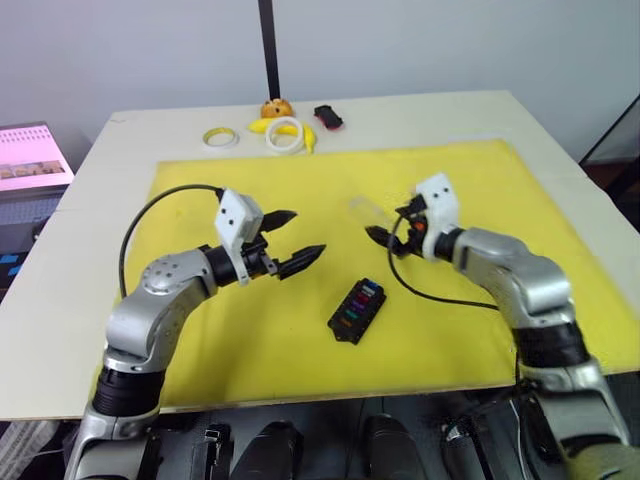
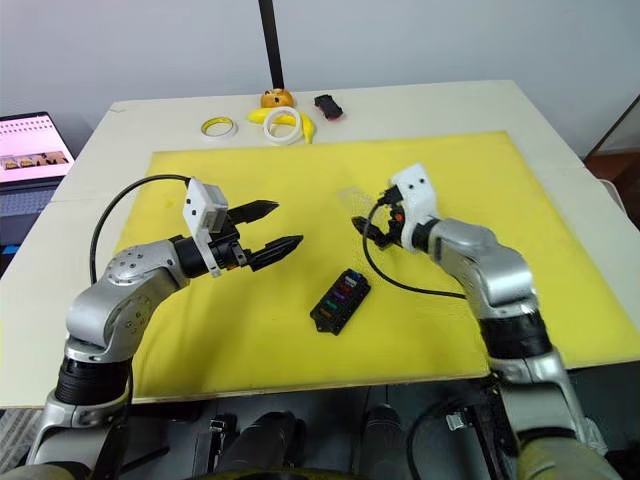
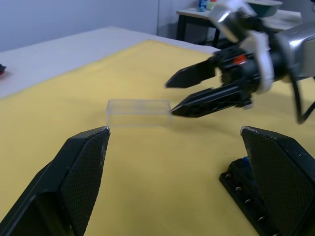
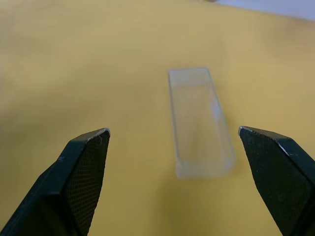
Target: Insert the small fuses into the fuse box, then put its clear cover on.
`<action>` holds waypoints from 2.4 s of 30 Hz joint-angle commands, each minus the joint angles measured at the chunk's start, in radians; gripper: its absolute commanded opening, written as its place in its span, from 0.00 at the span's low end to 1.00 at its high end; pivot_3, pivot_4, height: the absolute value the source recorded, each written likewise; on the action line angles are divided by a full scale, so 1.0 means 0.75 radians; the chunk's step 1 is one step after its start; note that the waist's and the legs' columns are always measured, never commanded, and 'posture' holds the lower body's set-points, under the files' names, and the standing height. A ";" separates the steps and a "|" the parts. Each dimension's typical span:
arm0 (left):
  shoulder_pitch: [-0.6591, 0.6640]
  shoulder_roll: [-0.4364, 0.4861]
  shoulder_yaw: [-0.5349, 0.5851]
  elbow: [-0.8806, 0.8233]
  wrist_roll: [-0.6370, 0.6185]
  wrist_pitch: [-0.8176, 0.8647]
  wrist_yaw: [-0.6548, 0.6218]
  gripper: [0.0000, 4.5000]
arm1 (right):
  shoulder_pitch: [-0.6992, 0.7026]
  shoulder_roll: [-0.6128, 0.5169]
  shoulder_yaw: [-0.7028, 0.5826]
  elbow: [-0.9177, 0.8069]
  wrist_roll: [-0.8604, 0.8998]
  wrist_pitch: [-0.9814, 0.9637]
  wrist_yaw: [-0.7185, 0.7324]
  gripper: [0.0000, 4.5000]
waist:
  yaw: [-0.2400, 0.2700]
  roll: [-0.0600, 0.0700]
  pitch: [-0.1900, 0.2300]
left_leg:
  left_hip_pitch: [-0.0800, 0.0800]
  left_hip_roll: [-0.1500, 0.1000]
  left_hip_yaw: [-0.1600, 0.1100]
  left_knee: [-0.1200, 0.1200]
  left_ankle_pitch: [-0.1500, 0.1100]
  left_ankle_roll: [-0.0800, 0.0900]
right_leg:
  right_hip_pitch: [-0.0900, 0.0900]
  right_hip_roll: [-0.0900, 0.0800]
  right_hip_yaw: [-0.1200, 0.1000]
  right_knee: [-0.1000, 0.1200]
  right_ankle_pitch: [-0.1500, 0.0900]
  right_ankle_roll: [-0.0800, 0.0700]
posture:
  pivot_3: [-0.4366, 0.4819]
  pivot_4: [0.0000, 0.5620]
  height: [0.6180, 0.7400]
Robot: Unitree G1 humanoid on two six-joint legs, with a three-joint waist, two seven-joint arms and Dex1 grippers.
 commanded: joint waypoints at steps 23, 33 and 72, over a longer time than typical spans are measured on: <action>0.094 0.084 -0.024 -0.188 -0.057 0.046 0.059 1.00 | -0.223 0.182 0.019 0.389 -0.297 -0.228 0.079 0.38 | -0.028 0.001 0.000 | -0.001 0.000 0.000 -0.001 0.000 0.000 | -0.003 0.000 0.000 0.001 0.000 0.000 | 0.48 0.27 1.00; 0.395 0.087 -0.183 -0.549 -0.072 0.264 0.287 1.00 | 0.203 -0.038 -0.215 -0.416 -0.129 0.175 0.085 0.38 | -0.017 0.002 0.000 | -0.002 0.000 0.000 -0.001 0.000 0.000 | -0.003 0.000 0.002 0.001 0.000 0.000 | 0.48 0.27 1.00; 0.440 -0.225 -0.677 -0.359 0.374 0.200 0.613 1.00 | 0.319 -0.176 -0.371 -0.717 0.052 0.538 0.001 0.38 | 0.015 0.002 0.000 | -0.001 0.000 0.003 0.000 0.000 0.000 | -0.001 0.000 0.004 0.000 0.000 0.000 | 0.48 0.27 1.00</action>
